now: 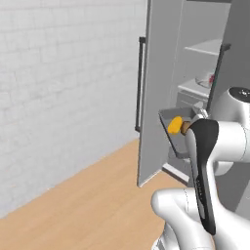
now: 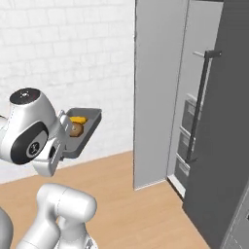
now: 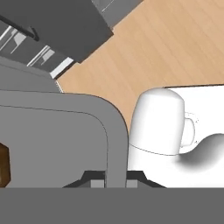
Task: Take the meat container that has the steak and place it on the second highest rack of the freezer. Then take the vegetable container that has the mushroom and corn and place it on the highest rack of the freezer.
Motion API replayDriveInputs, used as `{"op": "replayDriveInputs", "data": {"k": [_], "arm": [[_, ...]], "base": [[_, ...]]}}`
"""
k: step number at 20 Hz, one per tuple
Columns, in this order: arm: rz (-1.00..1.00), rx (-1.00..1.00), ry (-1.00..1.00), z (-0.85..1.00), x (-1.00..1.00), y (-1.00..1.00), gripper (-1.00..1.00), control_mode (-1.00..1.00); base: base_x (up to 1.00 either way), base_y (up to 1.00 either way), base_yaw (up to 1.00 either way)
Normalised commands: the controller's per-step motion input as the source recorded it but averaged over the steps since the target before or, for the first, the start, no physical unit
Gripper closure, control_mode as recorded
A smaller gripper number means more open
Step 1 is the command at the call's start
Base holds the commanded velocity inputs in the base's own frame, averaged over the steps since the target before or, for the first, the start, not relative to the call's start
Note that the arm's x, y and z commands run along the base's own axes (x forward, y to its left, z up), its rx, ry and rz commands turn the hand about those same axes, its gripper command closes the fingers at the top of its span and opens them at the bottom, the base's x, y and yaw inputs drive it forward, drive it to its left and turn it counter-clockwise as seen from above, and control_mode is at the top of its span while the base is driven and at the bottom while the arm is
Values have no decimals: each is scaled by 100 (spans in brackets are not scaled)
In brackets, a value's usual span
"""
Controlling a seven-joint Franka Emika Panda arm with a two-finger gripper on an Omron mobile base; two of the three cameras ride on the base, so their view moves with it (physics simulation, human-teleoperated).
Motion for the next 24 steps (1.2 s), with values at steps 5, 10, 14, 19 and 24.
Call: {"op": "replayDriveInputs", "data": {"k": [5, 10, 14, 19, 24], "arm": [[0, 0, 0, 0, 0, 0, 100, 100], [0, 0, 0, 0, 0, 0, 100, 100], [0, 0, 0, 0, 0, 0, 100, 100], [0, 0, 0, 0, 0, 0, 100, 100], [0, 0, 0, 0, 0, 0, 100, 100]], "base": [[44, 68, -73], [50, 66, -69], [74, 53, -51], [82, 15, -21], [87, 0, -1]]}}
